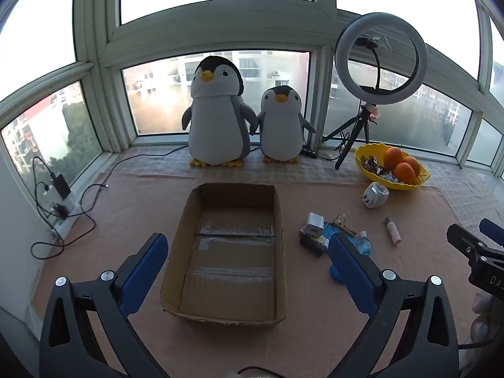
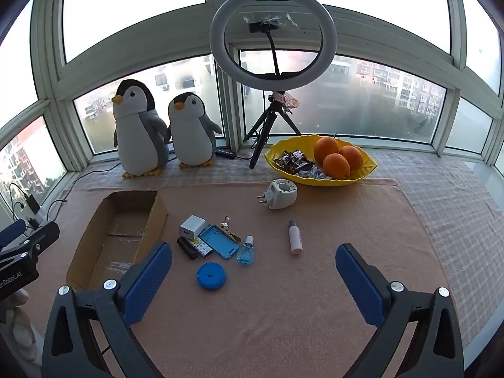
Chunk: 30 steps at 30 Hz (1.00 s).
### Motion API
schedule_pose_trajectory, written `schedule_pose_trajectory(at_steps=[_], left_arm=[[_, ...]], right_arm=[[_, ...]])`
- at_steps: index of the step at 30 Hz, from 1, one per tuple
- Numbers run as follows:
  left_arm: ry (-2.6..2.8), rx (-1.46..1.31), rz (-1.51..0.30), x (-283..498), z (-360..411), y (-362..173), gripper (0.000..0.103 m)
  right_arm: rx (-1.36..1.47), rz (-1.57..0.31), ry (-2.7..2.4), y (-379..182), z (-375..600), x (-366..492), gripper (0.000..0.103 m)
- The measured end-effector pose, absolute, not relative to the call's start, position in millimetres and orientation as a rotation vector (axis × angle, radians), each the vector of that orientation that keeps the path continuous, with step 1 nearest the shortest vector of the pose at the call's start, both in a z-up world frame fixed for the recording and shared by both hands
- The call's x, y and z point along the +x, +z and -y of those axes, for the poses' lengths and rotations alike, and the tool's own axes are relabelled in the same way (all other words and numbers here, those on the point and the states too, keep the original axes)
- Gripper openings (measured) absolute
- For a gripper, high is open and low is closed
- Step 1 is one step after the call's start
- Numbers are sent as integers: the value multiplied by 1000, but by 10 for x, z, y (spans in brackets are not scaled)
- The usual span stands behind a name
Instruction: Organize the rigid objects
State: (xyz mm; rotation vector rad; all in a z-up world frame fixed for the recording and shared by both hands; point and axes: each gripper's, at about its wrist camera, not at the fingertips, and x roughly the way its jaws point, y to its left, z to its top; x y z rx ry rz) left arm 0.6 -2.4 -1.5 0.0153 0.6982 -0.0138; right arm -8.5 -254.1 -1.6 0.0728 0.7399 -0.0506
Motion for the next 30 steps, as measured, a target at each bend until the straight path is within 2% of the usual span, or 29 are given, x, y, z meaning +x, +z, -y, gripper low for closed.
schedule_pose_trajectory(at_steps=[30], left_arm=[[-16,9,-696,0,-4,-21,102]], right_arm=[[75,-749,-45,-51,2488,-111,103]])
